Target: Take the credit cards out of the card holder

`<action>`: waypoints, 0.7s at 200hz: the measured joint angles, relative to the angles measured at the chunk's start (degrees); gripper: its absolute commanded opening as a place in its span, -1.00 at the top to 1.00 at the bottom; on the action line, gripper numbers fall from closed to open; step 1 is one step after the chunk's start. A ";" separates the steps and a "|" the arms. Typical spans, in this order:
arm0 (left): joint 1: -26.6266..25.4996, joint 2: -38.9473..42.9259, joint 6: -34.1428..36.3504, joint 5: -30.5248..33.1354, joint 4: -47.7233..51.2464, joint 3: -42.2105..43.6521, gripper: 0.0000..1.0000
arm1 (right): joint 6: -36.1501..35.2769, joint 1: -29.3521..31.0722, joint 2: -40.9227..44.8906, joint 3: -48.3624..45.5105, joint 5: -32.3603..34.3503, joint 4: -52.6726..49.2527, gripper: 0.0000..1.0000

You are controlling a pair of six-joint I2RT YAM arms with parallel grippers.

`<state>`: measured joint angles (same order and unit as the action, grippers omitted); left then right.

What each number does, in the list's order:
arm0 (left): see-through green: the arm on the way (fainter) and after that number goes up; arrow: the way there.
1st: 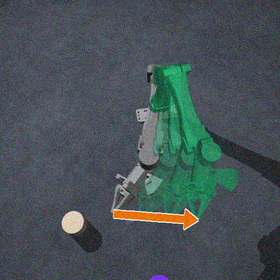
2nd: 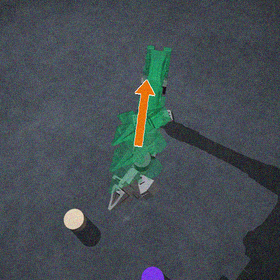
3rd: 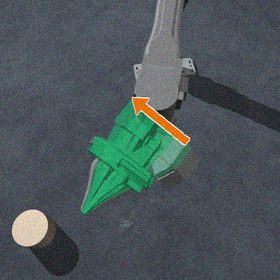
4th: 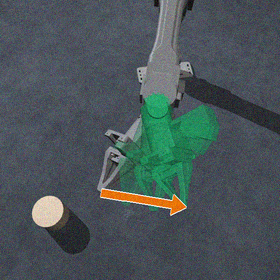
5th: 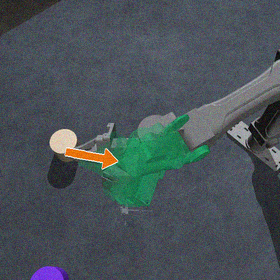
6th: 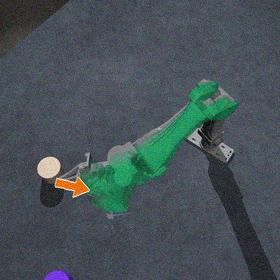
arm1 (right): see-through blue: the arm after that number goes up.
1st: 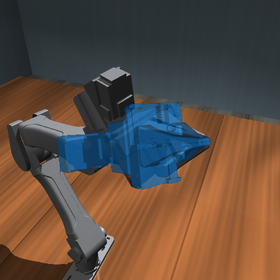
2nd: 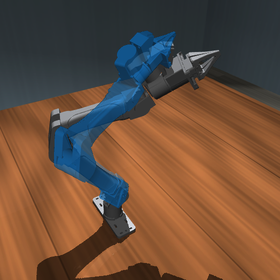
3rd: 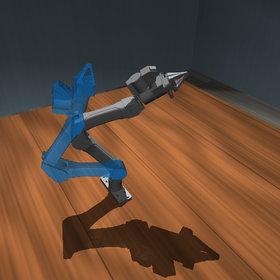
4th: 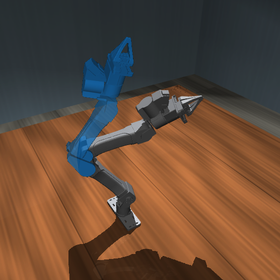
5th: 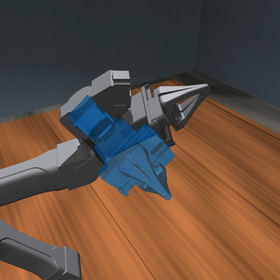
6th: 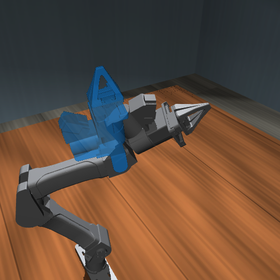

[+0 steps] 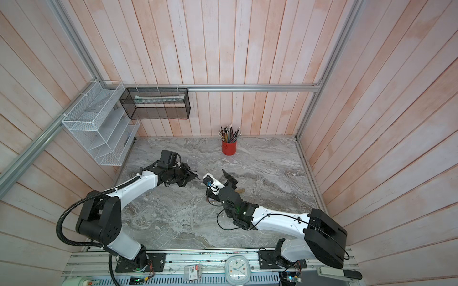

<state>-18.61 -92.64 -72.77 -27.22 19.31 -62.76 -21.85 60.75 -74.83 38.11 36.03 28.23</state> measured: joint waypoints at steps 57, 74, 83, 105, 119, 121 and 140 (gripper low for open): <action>-0.66 -0.04 -14.91 15.02 7.45 -12.02 1.00 | 9.68 -3.65 2.67 -1.64 -3.26 -3.41 -0.94; -1.90 0.17 -22.01 20.02 9.86 -13.20 1.00 | 12.61 -5.20 3.61 -1.64 -5.44 -4.11 -0.96; -2.91 0.42 -26.86 22.47 11.30 -12.90 1.00 | 13.81 -5.77 3.93 -1.64 -6.27 -4.22 -0.96; -5.38 0.61 -36.41 26.53 14.53 -12.17 1.00 | 16.44 -6.91 4.02 -1.42 -9.05 -5.25 -0.96; -6.45 0.24 -40.06 27.56 17.59 -12.90 1.00 | 17.86 -7.67 4.00 -1.22 -11.15 -6.12 -0.96; -6.56 0.15 -40.57 27.69 18.08 -13.18 1.00 | 18.03 -7.80 4.00 -1.20 -11.45 -6.21 -0.96; -6.69 -1.79 -43.36 28.37 21.77 -16.31 1.00 | 20.04 -9.11 4.00 -0.94 -14.53 -6.47 -0.96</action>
<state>-25.30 -94.43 -116.14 1.15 41.08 -79.07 -1.80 51.64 -70.83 37.17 21.50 21.76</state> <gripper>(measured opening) 0.047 0.981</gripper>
